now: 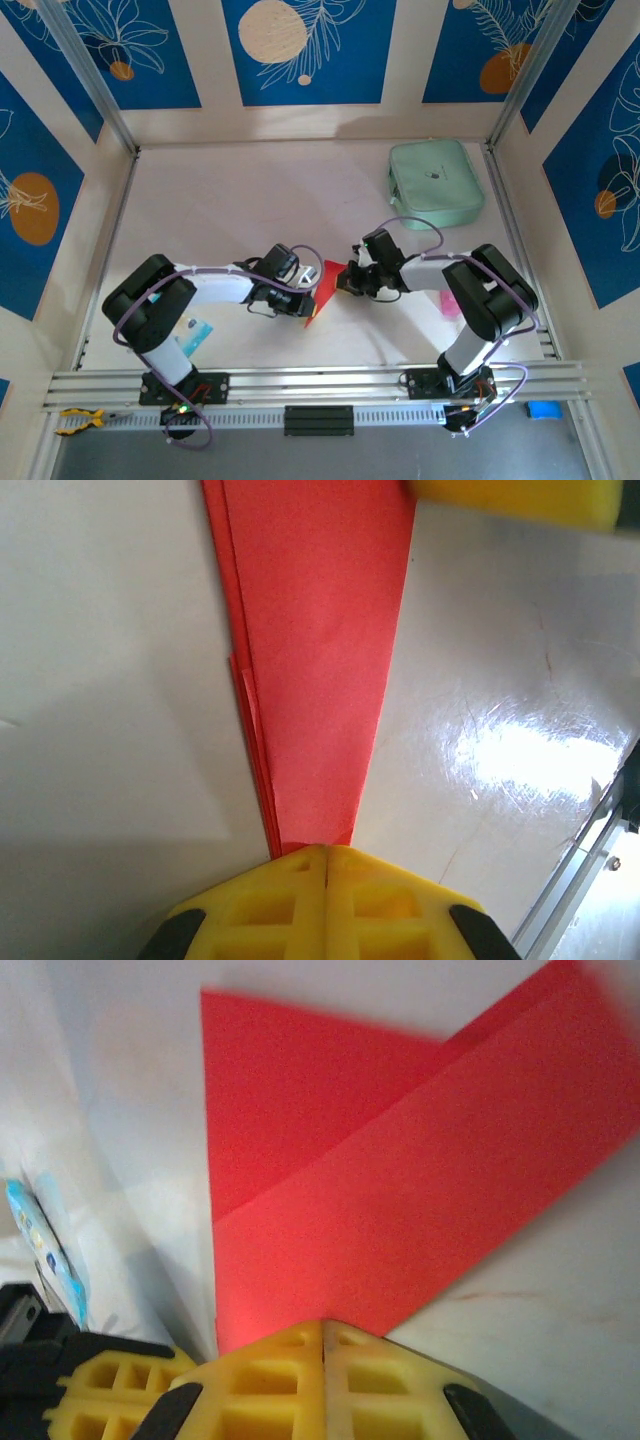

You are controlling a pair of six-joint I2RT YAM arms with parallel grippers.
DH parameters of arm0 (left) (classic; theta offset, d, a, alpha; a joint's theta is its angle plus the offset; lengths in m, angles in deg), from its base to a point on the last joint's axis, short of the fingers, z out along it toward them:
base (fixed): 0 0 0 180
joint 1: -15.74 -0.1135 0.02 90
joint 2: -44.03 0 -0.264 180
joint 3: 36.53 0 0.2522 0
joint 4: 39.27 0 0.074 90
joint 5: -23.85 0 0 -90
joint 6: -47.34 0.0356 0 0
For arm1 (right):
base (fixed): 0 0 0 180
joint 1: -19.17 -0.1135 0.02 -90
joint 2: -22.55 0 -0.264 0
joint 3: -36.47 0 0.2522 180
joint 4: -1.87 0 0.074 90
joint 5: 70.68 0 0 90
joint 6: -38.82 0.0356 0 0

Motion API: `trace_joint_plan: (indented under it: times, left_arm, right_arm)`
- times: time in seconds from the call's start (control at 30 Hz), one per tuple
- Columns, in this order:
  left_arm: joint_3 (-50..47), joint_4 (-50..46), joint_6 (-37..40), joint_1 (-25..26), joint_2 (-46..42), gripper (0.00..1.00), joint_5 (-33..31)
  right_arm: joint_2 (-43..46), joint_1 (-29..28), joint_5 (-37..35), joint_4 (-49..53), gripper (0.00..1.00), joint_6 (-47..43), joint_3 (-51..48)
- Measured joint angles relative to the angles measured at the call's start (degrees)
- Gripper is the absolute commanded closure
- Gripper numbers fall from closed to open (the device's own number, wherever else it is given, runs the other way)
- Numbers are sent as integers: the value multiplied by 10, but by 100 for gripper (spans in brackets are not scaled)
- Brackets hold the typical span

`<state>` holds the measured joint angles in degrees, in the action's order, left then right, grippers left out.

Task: Fold a paper plane with a square sheet of paper (pick it up from the middle)
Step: Fold the wing for the fifth time at the center of the table.

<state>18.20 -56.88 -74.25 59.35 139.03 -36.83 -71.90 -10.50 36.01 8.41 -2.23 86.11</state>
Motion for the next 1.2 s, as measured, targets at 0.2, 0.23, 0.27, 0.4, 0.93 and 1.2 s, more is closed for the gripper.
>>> trace_joint_plan:
  times: [0.2,0.23,0.27,0.4,0.93,1.2]
  left_arm:
    - [0,0,0,0,0,100,0]
    - [0,0,0,0,0,100,0]
    - [0,0,0,0,0,100,0]
    - [0,0,0,0,1,100,1]
    - [4,4,0,0,9,100,11]
    - [5,4,0,0,10,100,11]
  right_arm:
    - [8,21,-2,5,93,-5,1]
    - [14,19,-2,6,93,-6,1]
    - [20,15,-1,7,93,-7,2]
    - [23,-8,3,4,93,-11,20]
    - [-30,103,5,-14,91,-23,29]
    - [-32,148,5,-20,88,-26,38]
